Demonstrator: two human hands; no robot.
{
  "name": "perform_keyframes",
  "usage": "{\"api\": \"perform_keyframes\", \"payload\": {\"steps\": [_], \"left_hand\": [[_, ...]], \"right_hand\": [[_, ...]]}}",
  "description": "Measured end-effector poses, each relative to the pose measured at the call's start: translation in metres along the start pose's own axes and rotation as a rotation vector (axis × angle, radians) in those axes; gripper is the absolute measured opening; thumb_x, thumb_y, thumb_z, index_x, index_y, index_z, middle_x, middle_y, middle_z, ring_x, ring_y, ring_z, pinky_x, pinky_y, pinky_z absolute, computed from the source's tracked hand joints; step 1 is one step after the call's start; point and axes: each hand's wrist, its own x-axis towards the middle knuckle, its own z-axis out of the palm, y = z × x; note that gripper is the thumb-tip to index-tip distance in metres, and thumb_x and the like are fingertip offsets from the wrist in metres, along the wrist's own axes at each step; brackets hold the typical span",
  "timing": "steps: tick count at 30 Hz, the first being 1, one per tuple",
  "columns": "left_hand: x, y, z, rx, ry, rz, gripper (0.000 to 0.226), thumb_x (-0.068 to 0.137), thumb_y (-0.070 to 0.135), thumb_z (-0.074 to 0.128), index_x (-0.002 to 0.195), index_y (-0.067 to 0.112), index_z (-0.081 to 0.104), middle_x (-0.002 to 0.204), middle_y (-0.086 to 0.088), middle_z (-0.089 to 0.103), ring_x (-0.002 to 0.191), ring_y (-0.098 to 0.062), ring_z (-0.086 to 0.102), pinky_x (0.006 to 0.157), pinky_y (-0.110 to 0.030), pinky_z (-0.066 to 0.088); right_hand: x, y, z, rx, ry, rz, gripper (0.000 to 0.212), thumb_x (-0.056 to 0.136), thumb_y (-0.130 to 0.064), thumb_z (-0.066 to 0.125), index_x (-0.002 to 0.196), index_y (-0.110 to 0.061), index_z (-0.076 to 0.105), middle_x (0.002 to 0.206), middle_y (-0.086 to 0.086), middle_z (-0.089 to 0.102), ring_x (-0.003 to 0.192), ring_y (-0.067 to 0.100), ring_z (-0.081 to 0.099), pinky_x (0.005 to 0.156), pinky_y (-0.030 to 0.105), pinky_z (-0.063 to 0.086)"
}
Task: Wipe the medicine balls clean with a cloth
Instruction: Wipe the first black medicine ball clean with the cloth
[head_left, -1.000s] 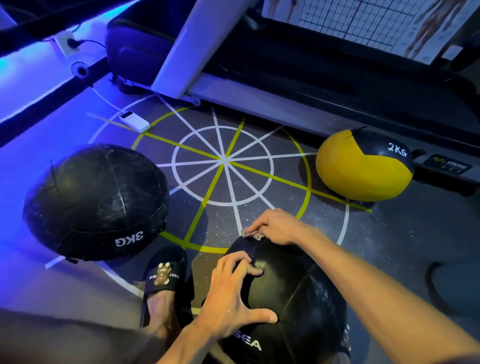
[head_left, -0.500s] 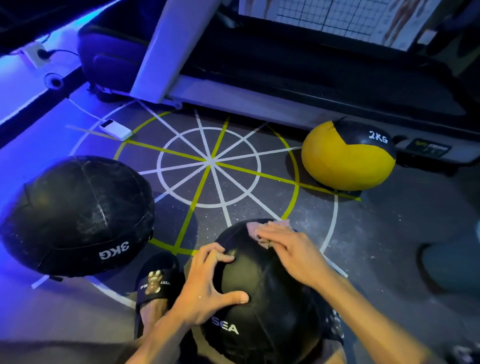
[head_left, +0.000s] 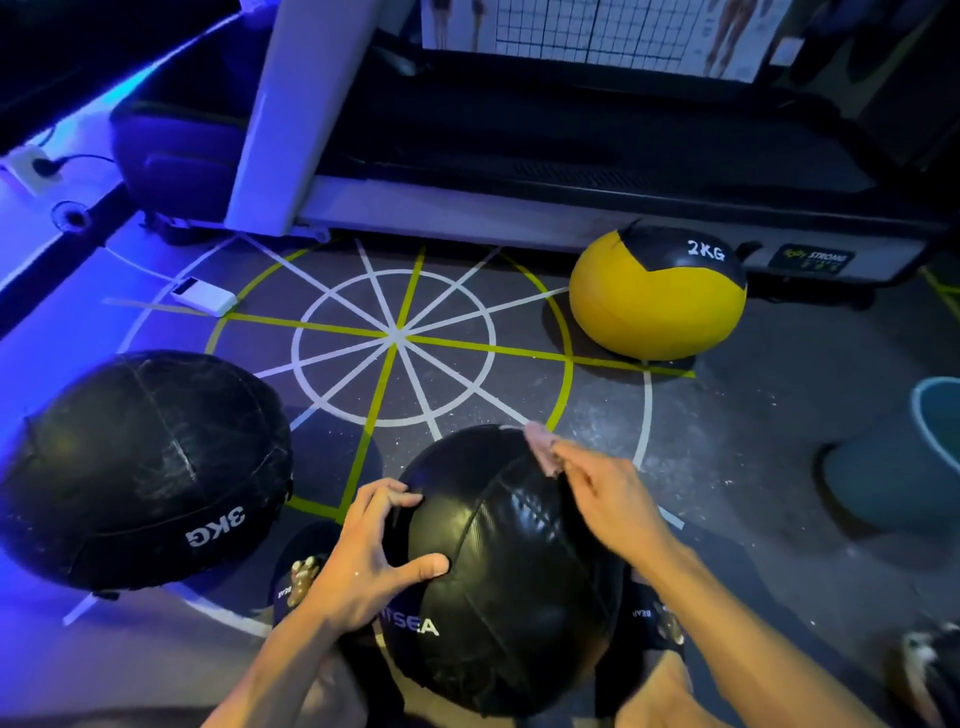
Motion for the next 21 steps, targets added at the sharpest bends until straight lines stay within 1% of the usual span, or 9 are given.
{"api": "perform_keyframes", "payload": {"steps": [1, 4, 7, 12, 14, 16, 18, 19, 21], "left_hand": [[0.002, 0.004, -0.004, 0.036, -0.012, -0.007, 0.077, 0.066, 0.082, 0.074, 0.126, 0.039, 0.053, 0.136, 0.03, 0.035, 0.137, -0.001, 0.036, 0.111, -0.027, 0.035], [0.013, 0.027, -0.01, 0.11, -0.038, 0.009, 0.079, 0.069, 0.089, 0.063, 0.133, 0.045, 0.052, 0.142, 0.033, 0.033, 0.139, 0.002, 0.03, 0.114, -0.031, 0.032], [0.021, 0.054, 0.005, 0.227, -0.088, -0.011, 0.106, 0.062, 0.099, 0.053, 0.152, 0.046, 0.036, 0.157, 0.025, 0.023, 0.147, -0.004, 0.017, 0.122, -0.034, 0.022], [0.017, 0.046, 0.018, 0.233, -0.027, 0.0, 0.111, 0.058, 0.096, 0.064, 0.152, 0.047, 0.033, 0.156, 0.03, 0.02, 0.144, -0.005, 0.014, 0.12, -0.039, 0.024], [0.015, 0.039, 0.013, 0.219, -0.024, -0.006, 0.108, 0.057, 0.093, 0.07, 0.149, 0.047, 0.037, 0.154, 0.034, 0.021, 0.143, -0.005, 0.018, 0.117, -0.039, 0.027], [0.013, 0.036, 0.008, 0.184, -0.02, -0.016, 0.105, 0.057, 0.09, 0.073, 0.147, 0.048, 0.038, 0.152, 0.036, 0.021, 0.142, -0.005, 0.019, 0.115, -0.039, 0.028], [0.01, 0.034, 0.005, 0.17, -0.02, -0.021, 0.104, 0.057, 0.09, 0.073, 0.146, 0.049, 0.038, 0.152, 0.037, 0.021, 0.142, -0.004, 0.018, 0.113, -0.038, 0.027], [0.01, 0.032, 0.003, 0.161, -0.02, -0.023, 0.104, 0.057, 0.089, 0.074, 0.145, 0.049, 0.038, 0.152, 0.037, 0.021, 0.142, -0.002, 0.017, 0.113, -0.038, 0.027], [0.009, 0.029, 0.0, 0.149, -0.018, -0.037, 0.103, 0.057, 0.088, 0.075, 0.145, 0.05, 0.038, 0.153, 0.036, 0.021, 0.143, 0.003, 0.014, 0.112, -0.037, 0.026]], "right_hand": [[0.001, 0.005, 0.0, 0.021, 0.024, 0.071, 0.041, 0.106, -0.016, 0.046, 0.137, -0.038, 0.061, 0.127, -0.002, 0.072, 0.1, 0.016, 0.073, 0.089, 0.04, 0.059], [-0.005, -0.001, 0.007, 0.097, 0.083, 0.082, 0.041, 0.105, -0.013, 0.048, 0.138, -0.031, 0.063, 0.136, -0.008, 0.066, 0.112, 0.014, 0.07, 0.096, 0.042, 0.056], [-0.005, -0.013, 0.01, 0.165, 0.142, 0.142, 0.039, 0.104, -0.006, 0.051, 0.137, -0.022, 0.065, 0.139, -0.013, 0.06, 0.126, 0.007, 0.059, 0.108, 0.038, 0.049], [-0.021, -0.04, 0.018, 0.039, -0.036, -0.262, 0.044, 0.103, -0.015, 0.042, 0.142, -0.028, 0.059, 0.153, -0.02, 0.042, 0.145, -0.005, 0.035, 0.121, 0.02, 0.027], [-0.012, -0.018, 0.012, 0.022, 0.015, -0.215, 0.044, 0.102, -0.013, 0.041, 0.134, -0.027, 0.067, 0.148, -0.017, 0.053, 0.133, -0.004, 0.051, 0.112, 0.017, 0.041], [0.004, 0.015, 0.006, 0.015, 0.064, 0.053, 0.044, 0.097, -0.001, 0.047, 0.125, -0.024, 0.073, 0.123, -0.001, 0.073, 0.098, 0.01, 0.071, 0.092, 0.03, 0.055], [0.01, 0.036, 0.007, 0.02, -0.002, 0.282, 0.044, 0.099, -0.005, 0.046, 0.124, -0.029, 0.073, 0.094, 0.011, 0.077, 0.06, 0.012, 0.061, 0.063, 0.035, 0.05], [0.011, 0.038, 0.01, 0.054, 0.024, 0.317, 0.041, 0.101, -0.008, 0.047, 0.123, -0.031, 0.073, 0.086, 0.007, 0.077, 0.051, 0.006, 0.051, 0.054, 0.028, 0.043], [0.012, 0.019, 0.009, 0.201, 0.173, 0.375, 0.038, 0.104, -0.012, 0.05, 0.127, -0.033, 0.071, 0.087, -0.009, 0.075, 0.057, -0.001, 0.059, 0.054, 0.015, 0.044]]}}
